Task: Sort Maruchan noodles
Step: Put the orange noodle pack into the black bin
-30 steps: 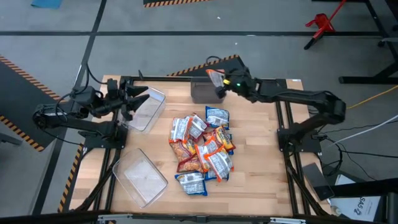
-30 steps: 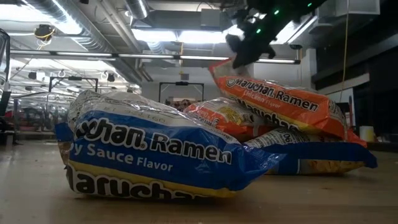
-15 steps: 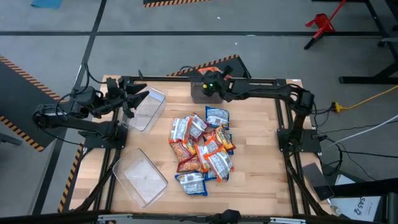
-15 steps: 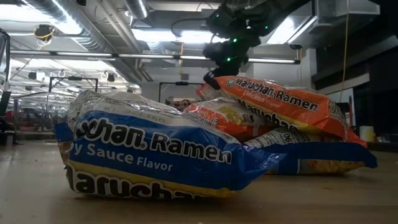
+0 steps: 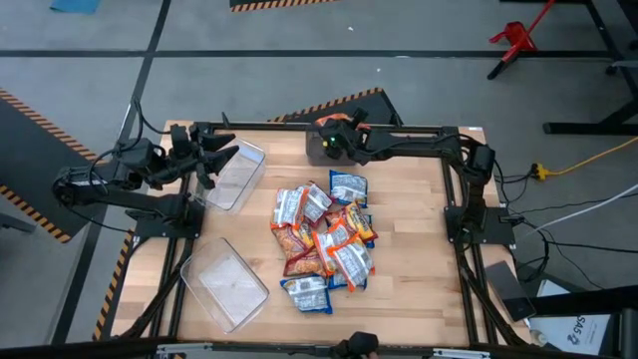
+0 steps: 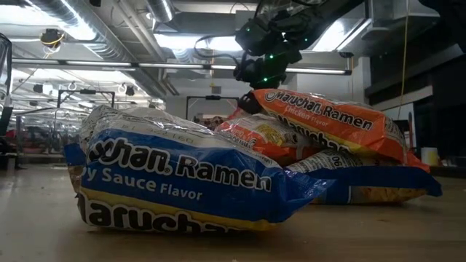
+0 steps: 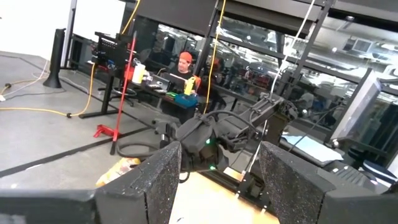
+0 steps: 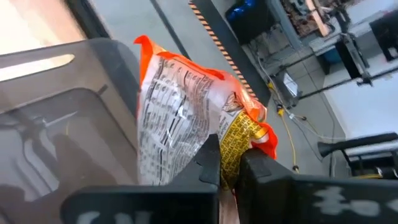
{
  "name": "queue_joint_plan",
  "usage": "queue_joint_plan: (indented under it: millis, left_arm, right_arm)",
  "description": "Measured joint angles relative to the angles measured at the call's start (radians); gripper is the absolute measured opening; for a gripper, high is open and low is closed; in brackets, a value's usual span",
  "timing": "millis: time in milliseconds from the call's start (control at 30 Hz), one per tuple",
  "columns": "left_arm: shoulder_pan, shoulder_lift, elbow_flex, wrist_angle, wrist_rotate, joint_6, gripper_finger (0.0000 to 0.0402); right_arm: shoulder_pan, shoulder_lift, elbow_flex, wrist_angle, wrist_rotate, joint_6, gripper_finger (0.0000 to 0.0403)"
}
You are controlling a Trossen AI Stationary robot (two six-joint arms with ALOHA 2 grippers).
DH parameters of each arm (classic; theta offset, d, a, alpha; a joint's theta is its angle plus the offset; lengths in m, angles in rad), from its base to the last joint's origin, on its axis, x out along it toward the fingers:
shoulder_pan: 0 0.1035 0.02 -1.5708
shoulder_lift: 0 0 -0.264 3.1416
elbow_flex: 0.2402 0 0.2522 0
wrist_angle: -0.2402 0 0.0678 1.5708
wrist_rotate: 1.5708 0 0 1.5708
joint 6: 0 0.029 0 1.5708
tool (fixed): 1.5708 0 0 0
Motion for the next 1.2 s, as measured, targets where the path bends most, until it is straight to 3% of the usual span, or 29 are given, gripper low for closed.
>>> queue_joint_plan:
  millis: [133, 333, 567, 767, 933, 1200]
  left_arm:
    - [0.0, 0.0, 0.0, 0.0, 0.0, 0.0, 0.0212]
    - [0.0, 0.0, 0.0, 0.0, 0.0, 0.0, 0.0212]
    - [0.0, 0.0, 0.0, 0.0, 0.0, 0.0, 0.0212]
    - [0.0, 0.0, 0.0, 0.0, 0.008, -0.001, 0.0212]
    - [0.0, 0.0, 0.0, 0.0, 0.009, -0.001, 0.0212]
    - [0.0, 0.0, 0.0, -0.004, 0.01, -0.001, 0.0212]
  right_arm:
    - [0.0, 0.0, 0.0, -0.008, 0.002, -0.008, 0.0034]
    - [0.0, 0.0, 0.0, -0.014, -0.016, -0.044, 0.0115]
    - [0.009, 0.0, 0.0, -0.028, -0.218, -0.046, 0.0182]
    - [0.029, -0.001, 0.0, -0.063, -0.191, -0.047, 0.0195]
    - [0.018, -0.001, 0.0, -0.07, -0.328, -0.045, 0.0195]
    - [0.013, 0.055, 0.001, -0.061, -0.399, -0.046, 0.0196]
